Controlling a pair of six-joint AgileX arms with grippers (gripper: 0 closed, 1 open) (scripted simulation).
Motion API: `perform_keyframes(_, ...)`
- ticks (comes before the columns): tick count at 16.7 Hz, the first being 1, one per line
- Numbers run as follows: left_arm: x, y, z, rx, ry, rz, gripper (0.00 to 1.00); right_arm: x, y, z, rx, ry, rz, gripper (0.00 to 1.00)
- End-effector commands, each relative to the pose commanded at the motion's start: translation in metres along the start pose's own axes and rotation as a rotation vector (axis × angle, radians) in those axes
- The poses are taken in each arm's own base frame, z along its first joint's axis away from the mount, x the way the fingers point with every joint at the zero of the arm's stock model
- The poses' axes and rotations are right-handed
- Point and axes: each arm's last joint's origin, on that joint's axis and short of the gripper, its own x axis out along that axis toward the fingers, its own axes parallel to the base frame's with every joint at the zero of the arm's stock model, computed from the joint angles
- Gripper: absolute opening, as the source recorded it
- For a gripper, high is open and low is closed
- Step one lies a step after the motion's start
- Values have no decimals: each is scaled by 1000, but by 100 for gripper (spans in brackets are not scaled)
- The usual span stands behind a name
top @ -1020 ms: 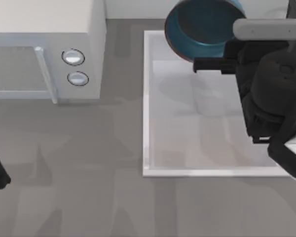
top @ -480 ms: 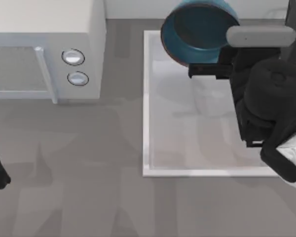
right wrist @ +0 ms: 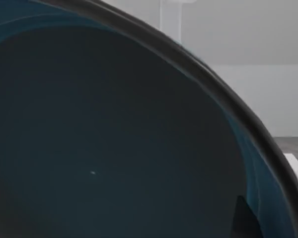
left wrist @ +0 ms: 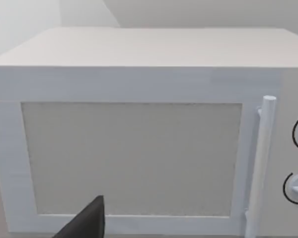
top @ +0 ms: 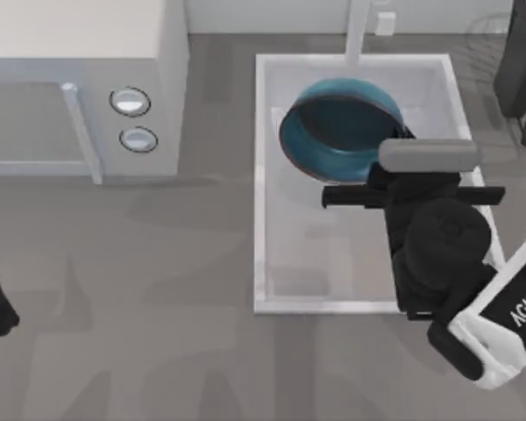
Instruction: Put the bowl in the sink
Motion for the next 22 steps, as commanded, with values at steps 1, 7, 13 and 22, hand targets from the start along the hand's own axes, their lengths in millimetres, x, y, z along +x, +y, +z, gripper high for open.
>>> perform_keyframes(1,0,0,0,0,0,0,100,-2,-2,-10,-1,1,-1,0)
perform_keyframes(7,0,0,0,0,0,0,100,-7,-8,-31,-7,10,-3,0)
perform_keyframes(13,0,0,0,0,0,0,100,-7,-8,-31,-7,10,-3,30)
perform_keyframes(22,0,0,0,0,0,0,100,-7,-8,-31,-7,10,-3,98)
